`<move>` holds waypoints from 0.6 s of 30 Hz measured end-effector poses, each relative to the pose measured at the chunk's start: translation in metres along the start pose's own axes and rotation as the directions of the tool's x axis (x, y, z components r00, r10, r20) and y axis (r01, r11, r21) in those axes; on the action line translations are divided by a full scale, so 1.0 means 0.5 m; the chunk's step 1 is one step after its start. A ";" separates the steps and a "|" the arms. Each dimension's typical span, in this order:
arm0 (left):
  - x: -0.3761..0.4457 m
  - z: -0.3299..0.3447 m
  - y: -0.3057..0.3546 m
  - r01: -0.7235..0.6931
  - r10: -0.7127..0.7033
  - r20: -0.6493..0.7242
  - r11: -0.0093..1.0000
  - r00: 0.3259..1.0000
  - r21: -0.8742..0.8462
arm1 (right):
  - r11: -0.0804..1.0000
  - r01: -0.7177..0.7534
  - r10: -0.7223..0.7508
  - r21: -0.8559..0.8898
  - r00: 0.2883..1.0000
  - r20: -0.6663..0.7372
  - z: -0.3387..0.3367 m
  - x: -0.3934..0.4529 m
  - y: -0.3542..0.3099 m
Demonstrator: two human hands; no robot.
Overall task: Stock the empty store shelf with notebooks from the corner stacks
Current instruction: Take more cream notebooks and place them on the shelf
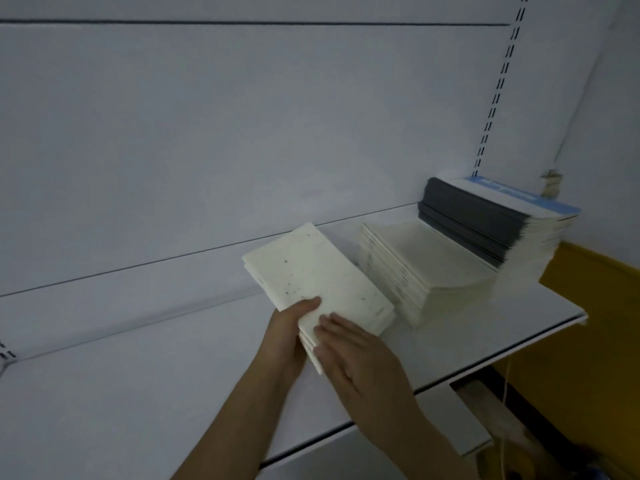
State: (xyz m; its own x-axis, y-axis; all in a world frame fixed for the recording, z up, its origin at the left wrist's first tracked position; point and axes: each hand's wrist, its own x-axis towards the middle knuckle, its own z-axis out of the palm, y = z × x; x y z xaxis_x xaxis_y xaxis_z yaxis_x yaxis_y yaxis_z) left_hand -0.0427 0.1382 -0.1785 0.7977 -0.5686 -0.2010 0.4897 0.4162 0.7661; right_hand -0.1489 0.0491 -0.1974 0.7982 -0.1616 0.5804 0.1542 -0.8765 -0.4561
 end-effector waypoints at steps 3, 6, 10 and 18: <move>-0.008 -0.005 0.015 -0.058 0.058 -0.017 0.998 0.998 0.018 | 0.993 -0.112 0.117 0.048 0.986 -0.122 -0.043 0.041 0.031; -0.028 -0.006 0.037 -0.099 0.102 -0.015 0.989 0.995 0.106 | 0.966 -0.243 0.246 0.088 0.969 -0.033 -0.112 0.108 0.051; -0.086 0.002 0.066 -0.148 0.157 0.003 0.922 0.988 0.357 | 0.760 -0.475 0.366 0.443 0.877 0.312 -0.159 0.184 0.022; -0.236 -0.054 0.114 -0.194 0.493 -0.094 0.502 0.865 0.843 | 0.411 -0.489 0.378 0.769 0.860 0.344 -0.041 0.195 -0.078</move>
State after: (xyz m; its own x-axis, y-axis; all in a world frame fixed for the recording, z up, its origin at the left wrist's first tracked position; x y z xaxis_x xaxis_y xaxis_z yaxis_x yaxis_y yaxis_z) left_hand -0.0996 0.2482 -0.1276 0.9646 -0.2197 0.1460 -0.2056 -0.2793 0.9379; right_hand -0.0889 0.0583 -0.1089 0.9447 -0.3141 0.0945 0.1214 0.0672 -0.9903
